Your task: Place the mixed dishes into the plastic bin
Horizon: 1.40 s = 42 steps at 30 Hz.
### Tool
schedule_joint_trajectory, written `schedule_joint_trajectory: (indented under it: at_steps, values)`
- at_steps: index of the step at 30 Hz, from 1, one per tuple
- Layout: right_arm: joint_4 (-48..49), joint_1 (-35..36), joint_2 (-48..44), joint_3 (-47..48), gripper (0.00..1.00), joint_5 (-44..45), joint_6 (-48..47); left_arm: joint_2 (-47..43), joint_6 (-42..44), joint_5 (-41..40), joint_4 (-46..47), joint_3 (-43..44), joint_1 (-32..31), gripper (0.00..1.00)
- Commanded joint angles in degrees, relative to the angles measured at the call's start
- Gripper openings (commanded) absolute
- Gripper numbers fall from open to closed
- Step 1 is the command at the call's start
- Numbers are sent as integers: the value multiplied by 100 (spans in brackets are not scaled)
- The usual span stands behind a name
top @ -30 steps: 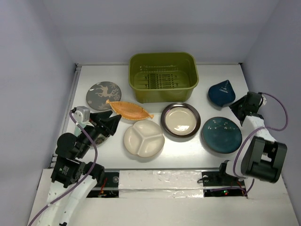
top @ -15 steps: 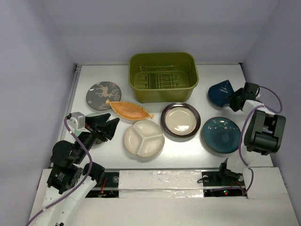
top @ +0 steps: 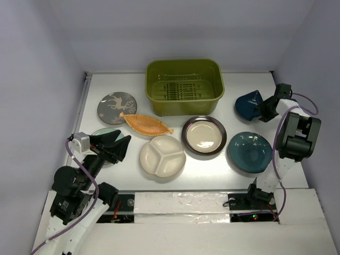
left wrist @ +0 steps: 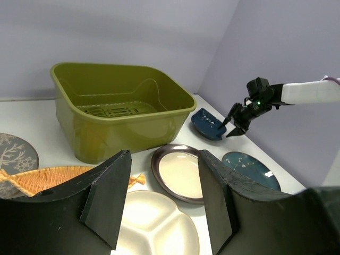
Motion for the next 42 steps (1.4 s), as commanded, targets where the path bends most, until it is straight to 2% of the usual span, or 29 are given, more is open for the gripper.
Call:
schedule_joint_trajectory:
  at_steps: [1, 7, 12, 22, 23, 25, 26, 27, 28, 36, 42]
  values:
    - [-1045, 26, 208, 507, 54, 311, -6, -138, 40, -130, 163, 208, -25, 50]
    - [-1574, 219, 420, 842, 53, 785, -24, -190, 32, -191, 181, 226, -78, 51]
    - [-2197, 518, 902, 1569, 54, 1216, 56, -217, 40, -226, 172, 234, -130, 51]
    - [-2954, 817, 1607, 2556, 42, 1814, 196, -340, 93, -481, 110, 270, -183, 52]
    - [-2945, 817, 1607, 2556, 36, 1840, 214, -366, 93, -499, 119, 261, -183, 52]
    - [-2901, 817, 1581, 2513, 14, 1893, 249, -366, 102, -543, 128, 261, -183, 52]
    - [-2892, 817, 1572, 2504, 13, 1902, 258, -358, 102, -543, 137, 261, -183, 52]
    - [-2866, 817, 1563, 2486, 4, 1893, 258, -349, 110, -552, 145, 261, -183, 52]
    - [-2814, 817, 1528, 2451, 0, 1876, 258, -340, 111, -543, 146, 269, -183, 52]
    - [-1435, 817, 562, 1371, 0, 1744, 276, -261, 119, -543, 102, 243, -236, 52]
    - [-239, 817, -922, 580, 0, 1849, -49, -182, 93, -499, 84, 226, -236, 52]
